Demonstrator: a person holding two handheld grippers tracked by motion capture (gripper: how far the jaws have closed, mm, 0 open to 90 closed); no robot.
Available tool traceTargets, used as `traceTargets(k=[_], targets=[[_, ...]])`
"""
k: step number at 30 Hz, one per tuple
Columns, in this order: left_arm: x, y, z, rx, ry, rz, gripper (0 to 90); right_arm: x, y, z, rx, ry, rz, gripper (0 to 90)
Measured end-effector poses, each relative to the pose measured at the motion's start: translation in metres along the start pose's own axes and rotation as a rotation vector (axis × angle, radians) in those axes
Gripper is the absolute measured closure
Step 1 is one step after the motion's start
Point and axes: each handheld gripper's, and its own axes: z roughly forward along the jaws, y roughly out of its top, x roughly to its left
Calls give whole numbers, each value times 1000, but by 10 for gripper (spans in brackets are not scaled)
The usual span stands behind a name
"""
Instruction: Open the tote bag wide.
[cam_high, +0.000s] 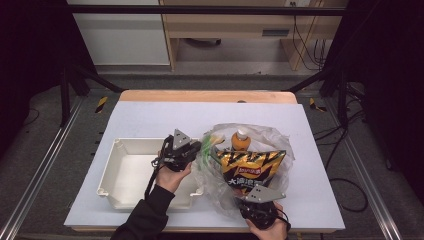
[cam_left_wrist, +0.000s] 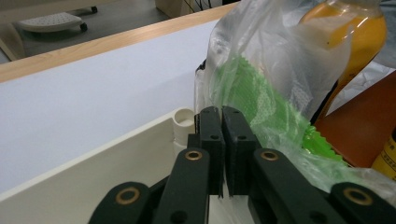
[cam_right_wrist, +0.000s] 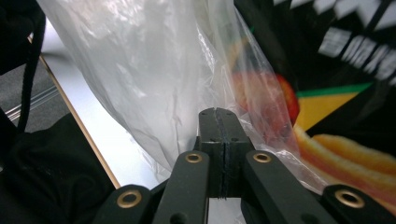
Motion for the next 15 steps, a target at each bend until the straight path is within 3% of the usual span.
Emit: traceTargets(k=[3, 6, 15], targets=[[0, 0, -4, -22, -10, -1, 826, -1, 1, -1, -4, 6, 5, 873], [3, 2, -14, -59, -25, -11, 765, -2, 8, -12, -55, 9, 12, 834], [3, 14, -47, -166, -73, -20, 653, -14, 31, -59, -212, -69, 9, 737]])
